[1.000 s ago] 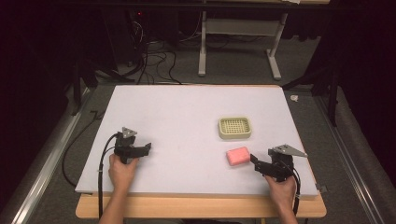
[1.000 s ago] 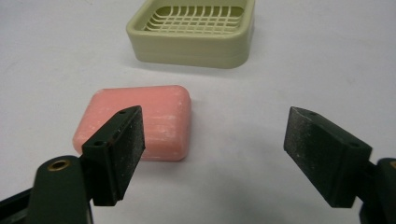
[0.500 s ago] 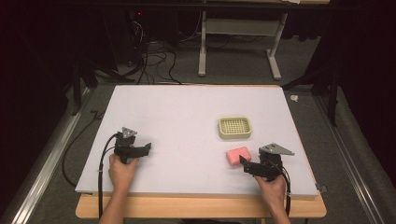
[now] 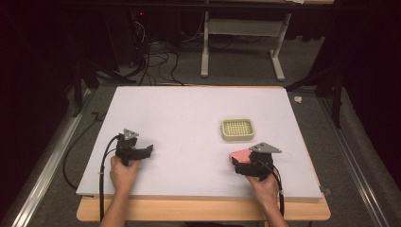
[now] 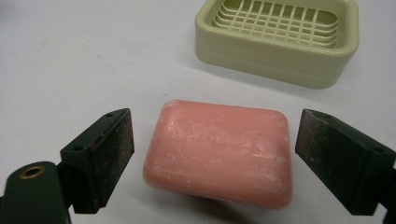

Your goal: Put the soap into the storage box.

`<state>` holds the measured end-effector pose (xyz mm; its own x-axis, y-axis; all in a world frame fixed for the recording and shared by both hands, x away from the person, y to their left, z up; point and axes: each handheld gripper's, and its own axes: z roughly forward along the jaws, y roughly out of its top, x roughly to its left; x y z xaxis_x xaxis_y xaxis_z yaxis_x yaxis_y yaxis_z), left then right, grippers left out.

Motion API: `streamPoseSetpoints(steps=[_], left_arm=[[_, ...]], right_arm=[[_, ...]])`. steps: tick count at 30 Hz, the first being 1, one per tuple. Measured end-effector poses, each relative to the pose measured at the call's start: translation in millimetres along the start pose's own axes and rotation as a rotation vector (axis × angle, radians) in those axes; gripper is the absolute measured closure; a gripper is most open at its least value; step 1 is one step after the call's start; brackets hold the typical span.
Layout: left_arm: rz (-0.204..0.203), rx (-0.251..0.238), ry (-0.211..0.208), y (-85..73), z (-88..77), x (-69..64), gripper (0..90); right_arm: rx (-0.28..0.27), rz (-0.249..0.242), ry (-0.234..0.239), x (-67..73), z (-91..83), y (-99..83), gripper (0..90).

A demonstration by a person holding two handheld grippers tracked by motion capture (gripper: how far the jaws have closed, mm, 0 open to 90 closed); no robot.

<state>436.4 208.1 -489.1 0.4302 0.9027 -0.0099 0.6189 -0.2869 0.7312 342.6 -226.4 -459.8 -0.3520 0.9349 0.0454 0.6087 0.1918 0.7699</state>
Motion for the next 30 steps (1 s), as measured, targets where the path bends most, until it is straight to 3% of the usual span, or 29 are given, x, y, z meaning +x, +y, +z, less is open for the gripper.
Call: streamPoseSetpoints(steps=[8, 26, 30], left_arm=[[-0.002, -0.003, 0.000, -0.1, 0.2, 0.0, 17.1], [-0.002, -0.003, 0.000, -0.1, 0.2, 0.1, 17.1], [-0.003, -0.004, 0.000, -0.1, 0.3, 0.0, 17.1]], right_arm=[[0.038, -0.024, -0.041, 3.3, 11.8, -0.1, 11.8], [0.119, -0.033, -0.057, 4.8, 27.5, -6.0, 12.0], [0.112, -0.043, -0.046, 4.1, 28.2, -7.5, 12.7]])
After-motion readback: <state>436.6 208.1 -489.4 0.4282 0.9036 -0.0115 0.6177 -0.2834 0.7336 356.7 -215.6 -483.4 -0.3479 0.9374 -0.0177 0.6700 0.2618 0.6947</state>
